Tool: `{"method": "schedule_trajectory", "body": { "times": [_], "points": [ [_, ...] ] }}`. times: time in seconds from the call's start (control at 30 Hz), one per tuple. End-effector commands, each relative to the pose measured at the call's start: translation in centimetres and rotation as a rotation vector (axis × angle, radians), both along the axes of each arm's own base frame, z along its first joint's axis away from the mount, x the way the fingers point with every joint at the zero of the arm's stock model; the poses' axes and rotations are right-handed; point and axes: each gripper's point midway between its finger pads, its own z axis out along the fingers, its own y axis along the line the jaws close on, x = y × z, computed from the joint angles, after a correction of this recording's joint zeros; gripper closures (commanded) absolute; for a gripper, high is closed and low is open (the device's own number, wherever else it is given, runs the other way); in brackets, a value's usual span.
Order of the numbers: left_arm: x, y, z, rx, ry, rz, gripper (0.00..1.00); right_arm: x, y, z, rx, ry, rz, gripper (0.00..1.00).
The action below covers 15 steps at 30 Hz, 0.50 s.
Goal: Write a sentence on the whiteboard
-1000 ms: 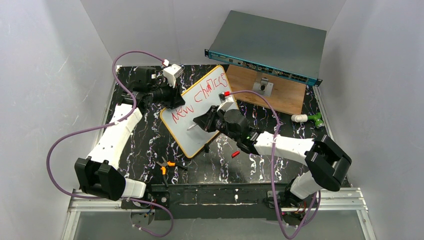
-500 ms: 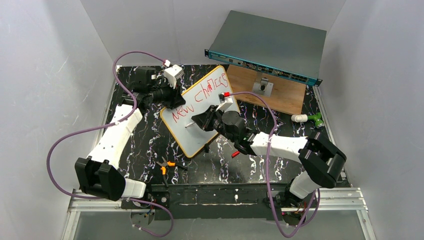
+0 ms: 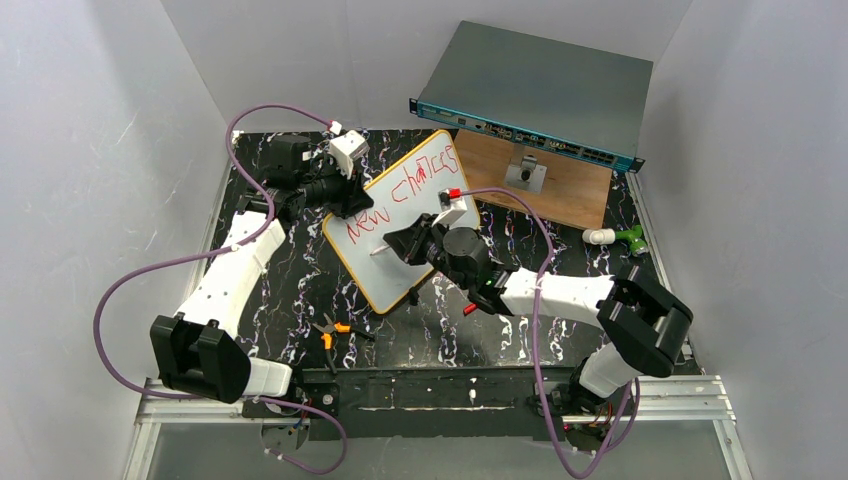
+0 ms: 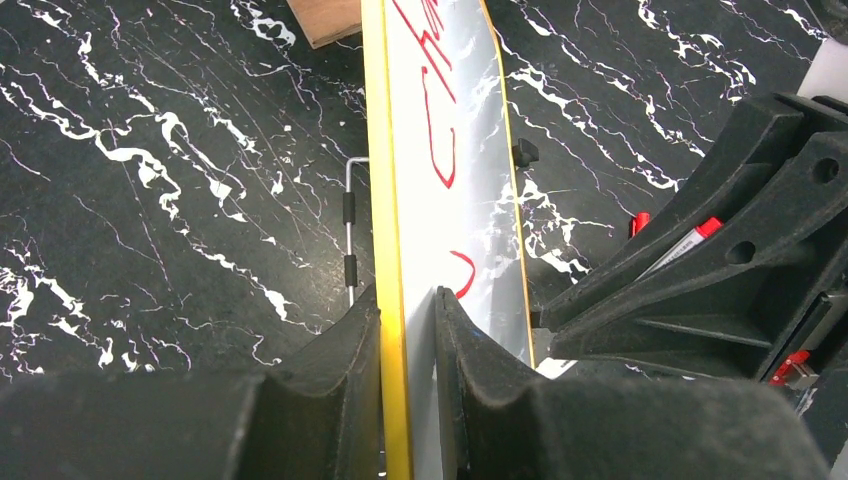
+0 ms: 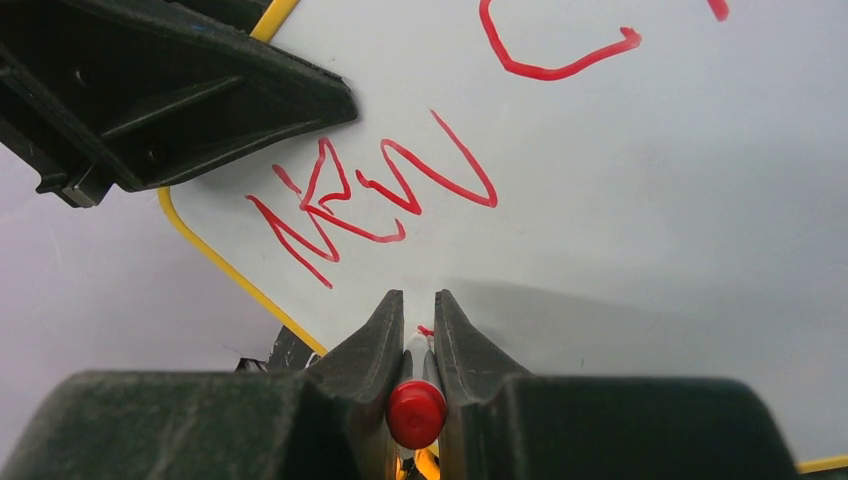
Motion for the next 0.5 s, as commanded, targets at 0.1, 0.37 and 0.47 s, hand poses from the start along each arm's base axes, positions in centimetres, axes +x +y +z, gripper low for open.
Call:
{"method": "schedule_trajectory", "body": {
  "times": [0.1, 0.37, 0.47],
  "points": [
    [-0.6, 1.4, -3.3, 0.135, 0.007, -0.029, 1.00, 0.2, 0.8, 1.8, 0.039, -0.053, -0.032, 0.99],
    [-0.9, 1.4, -3.3, 0.132, 0.008, -0.031, 1.00, -0.8, 0.9, -0.2, -0.008, -0.021, -0.030, 0.99],
    [-1.0, 1.4, -3.3, 0.132, 0.008, -0.030, 1.00, -0.8, 0.3, -1.3, -0.032, 0.001, -0.050, 0.99]
  ]
}}
